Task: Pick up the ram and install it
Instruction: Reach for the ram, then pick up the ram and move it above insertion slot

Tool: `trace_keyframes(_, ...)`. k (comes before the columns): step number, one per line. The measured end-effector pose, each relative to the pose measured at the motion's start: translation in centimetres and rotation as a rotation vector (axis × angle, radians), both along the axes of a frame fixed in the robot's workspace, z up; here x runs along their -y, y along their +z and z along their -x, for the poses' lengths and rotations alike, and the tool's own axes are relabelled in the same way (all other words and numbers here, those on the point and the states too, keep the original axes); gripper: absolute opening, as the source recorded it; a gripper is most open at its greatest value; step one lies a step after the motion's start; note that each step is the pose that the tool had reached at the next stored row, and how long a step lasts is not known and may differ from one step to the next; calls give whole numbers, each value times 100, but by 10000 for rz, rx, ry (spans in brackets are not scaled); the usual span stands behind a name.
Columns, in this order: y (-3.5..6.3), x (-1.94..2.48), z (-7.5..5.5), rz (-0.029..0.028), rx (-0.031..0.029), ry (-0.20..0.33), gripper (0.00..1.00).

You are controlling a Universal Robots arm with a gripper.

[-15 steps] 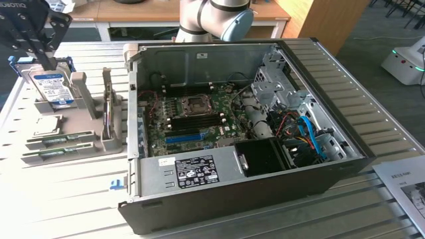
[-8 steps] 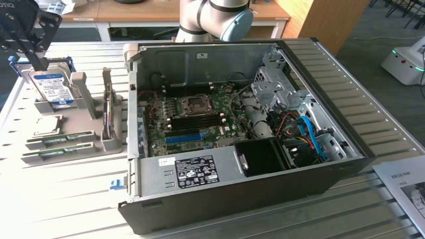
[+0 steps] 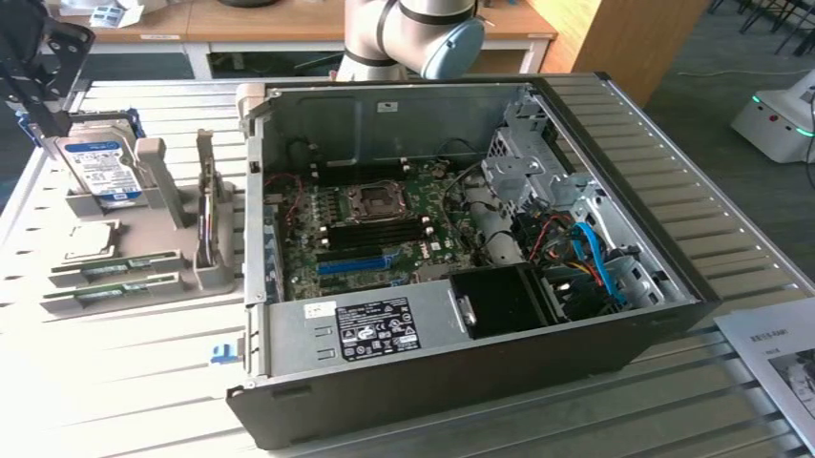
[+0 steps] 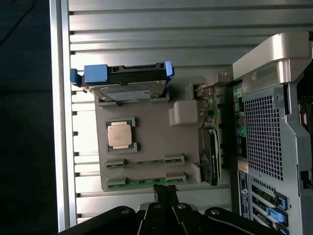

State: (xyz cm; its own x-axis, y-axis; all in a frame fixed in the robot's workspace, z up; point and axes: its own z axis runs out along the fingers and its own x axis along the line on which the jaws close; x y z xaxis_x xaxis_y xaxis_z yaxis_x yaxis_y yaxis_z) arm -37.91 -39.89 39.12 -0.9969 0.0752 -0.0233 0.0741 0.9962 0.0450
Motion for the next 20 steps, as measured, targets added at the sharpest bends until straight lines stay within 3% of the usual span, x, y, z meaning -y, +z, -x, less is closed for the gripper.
trace_keyframes(5, -1, 0, 77, -1, 1, -1, 13)
trace_keyframes(20, -1, 0, 78, -1, 0, 35, 13)
